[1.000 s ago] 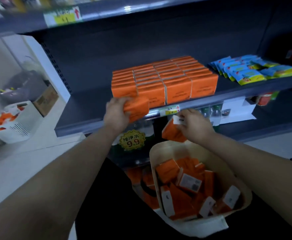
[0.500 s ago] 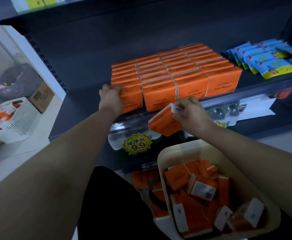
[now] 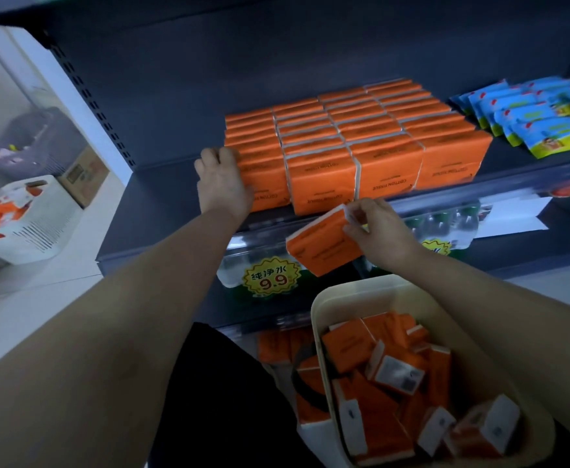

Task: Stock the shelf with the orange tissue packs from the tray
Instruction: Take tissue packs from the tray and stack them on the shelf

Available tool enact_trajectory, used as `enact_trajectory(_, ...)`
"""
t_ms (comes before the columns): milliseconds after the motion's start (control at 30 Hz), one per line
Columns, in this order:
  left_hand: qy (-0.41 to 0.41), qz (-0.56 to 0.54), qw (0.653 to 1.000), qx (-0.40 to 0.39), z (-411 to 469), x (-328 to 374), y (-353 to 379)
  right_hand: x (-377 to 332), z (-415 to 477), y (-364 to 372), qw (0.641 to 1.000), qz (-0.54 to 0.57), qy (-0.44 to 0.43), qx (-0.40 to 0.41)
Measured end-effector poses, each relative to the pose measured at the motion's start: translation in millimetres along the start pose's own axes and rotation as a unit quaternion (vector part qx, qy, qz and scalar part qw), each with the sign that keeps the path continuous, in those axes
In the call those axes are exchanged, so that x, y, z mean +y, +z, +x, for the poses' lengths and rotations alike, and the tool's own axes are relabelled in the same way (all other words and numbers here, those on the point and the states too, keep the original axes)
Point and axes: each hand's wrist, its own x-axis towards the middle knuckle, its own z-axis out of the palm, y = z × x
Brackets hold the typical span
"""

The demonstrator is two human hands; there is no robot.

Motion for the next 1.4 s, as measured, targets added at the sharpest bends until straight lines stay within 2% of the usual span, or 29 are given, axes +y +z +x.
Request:
enact_trajectory(100,0.050,-0.075,0.996,-0.023,-17.3,0.0,-12.6,-6.7,-2.7,4.4,1.000,0.005,-0.005,0.002)
enact_trajectory(133,0.050,-0.125,0.988,-0.072,-22.9,1.2,-17.4,-10.2,-4.1,4.7,1.000,0.007,-0.008,0.004)
enact_trajectory(200,0.032,-0.213,0.953,-0.215,-38.6,5.7,-25.6,-19.2,-7.0,4.7,1.000,0.002,-0.022,0.003)
enact_trajectory(267,0.051,-0.210,0.932,-0.290,-55.4,9.4,-27.6,-30.0,-9.7,5.3,0.999,-0.017,-0.052,-0.004)
enact_trajectory(400,0.074,-0.250,0.928,-0.265,-80.8,5.4,-19.5,-49.6,-15.2,6.3,0.994,-0.050,-0.097,-0.008)
enact_trajectory(533,-0.009,-0.318,0.918,-0.235,-98.9,-6.5,-17.6,-55.6,-21.9,0.8,0.996,0.012,-0.090,-0.019)
enact_trajectory(733,-0.152,-0.461,0.833,-0.264,-112.1,-23.4,-23.6,-52.3,-21.4,10.1,0.996,-0.015,-0.084,-0.031)
enact_trajectory(767,-0.152,-0.444,0.843,-0.264,-111.6,-24.7,-25.5,-55.2,-19.5,11.0,0.995,-0.034,-0.090,-0.030)
enact_trajectory(800,-0.131,-0.396,0.874,-0.251,-108.5,-25.8,-27.8,-59.4,-16.3,11.4,0.992,-0.070,-0.100,-0.023)
enact_trajectory(867,-0.047,-0.301,0.933,-0.194,-98.6,-24.5,-36.1,-71.5,-7.6,10.3,0.978,-0.168,-0.126,-0.004)
enact_trajectory(900,-0.004,-0.281,0.945,-0.167,-92.4,-22.8,-41.9,-79.7,-2.8,9.3,0.970,-0.200,-0.141,0.005)
enact_trajectory(967,0.050,-0.244,0.958,-0.139,-77.3,-24.5,-48.9,-95.1,8.5,9.1,0.964,-0.206,-0.171,0.004)
enact_trajectory(1033,0.058,-0.200,0.970,-0.124,-62.1,-28.7,-52.9,-106.3,19.5,7.2,0.967,-0.178,-0.179,-0.010)
enact_trajectory(1100,0.041,-0.180,0.976,-0.113,-47.6,-30.6,-55.7,-108.1,28.5,1.3,0.969,-0.183,-0.168,-0.015)
enact_trajectory(1233,-0.019,-0.147,0.985,-0.089,-24.1,-31.7,-50.8,-91.9,37.4,-5.8,0.946,-0.284,-0.154,-0.010)
enact_trajectory(1400,-0.026,-0.098,0.990,-0.099,-14.7,-32.8,-23.0,-73.4,43.8,8.4,0.909,-0.368,-0.175,-0.084)
